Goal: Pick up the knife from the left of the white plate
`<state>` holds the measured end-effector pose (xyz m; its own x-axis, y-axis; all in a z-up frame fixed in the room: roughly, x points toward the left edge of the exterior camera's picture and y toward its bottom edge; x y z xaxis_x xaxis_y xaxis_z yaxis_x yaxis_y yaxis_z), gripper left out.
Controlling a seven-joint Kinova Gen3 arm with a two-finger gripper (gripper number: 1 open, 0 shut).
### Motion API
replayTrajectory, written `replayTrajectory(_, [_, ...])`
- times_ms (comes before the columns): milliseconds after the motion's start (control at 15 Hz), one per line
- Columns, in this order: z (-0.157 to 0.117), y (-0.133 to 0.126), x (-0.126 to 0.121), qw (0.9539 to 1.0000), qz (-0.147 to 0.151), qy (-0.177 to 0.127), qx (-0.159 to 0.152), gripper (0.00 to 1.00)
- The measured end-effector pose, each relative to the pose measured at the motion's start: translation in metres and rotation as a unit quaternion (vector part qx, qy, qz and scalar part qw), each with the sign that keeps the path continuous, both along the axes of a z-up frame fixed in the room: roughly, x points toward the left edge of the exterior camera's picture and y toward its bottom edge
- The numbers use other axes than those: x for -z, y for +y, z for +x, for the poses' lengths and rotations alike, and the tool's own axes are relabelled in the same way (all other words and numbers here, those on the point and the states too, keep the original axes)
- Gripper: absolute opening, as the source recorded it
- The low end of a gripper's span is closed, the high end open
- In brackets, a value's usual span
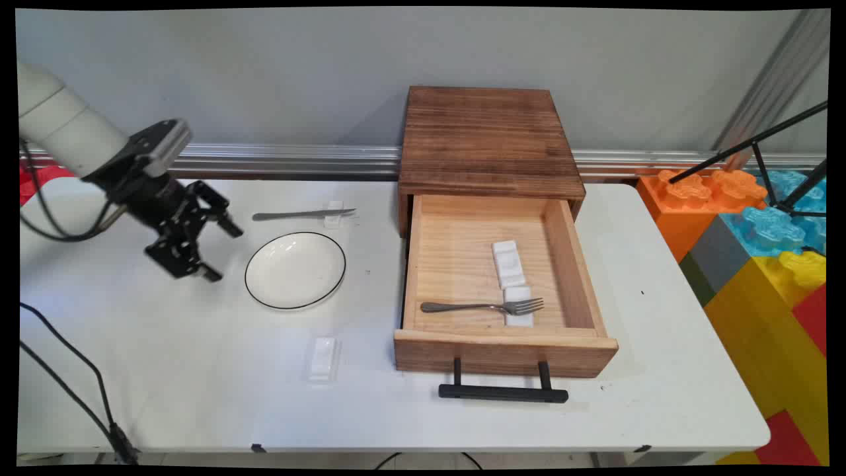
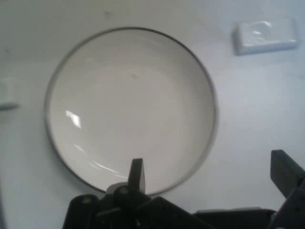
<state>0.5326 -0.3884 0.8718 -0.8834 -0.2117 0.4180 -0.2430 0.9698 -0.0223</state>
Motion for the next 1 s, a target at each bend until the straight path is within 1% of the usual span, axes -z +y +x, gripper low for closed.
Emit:
replayTrajectory(200, [-0.007, -0.031, -0.003, 0.9995, -0.032, 0.000, -0.006, 1.00])
replayTrajectory(333, [-0.008, -0.046, -0.003, 0.9990, -0.044, 0.000, -0.008, 1.00])
replayTrajectory(533, [-0.009, -0.077, 0.000, 0.9979, -0.064, -0.002, -0.008, 1.00])
replayTrajectory(800, [-0.004, -0.128, 0.011, 0.9968, -0.079, -0.005, 0.003, 1.00])
replayTrajectory(1000, [0.006, -0.163, 0.019, 0.9968, -0.080, -0.005, 0.006, 1.00])
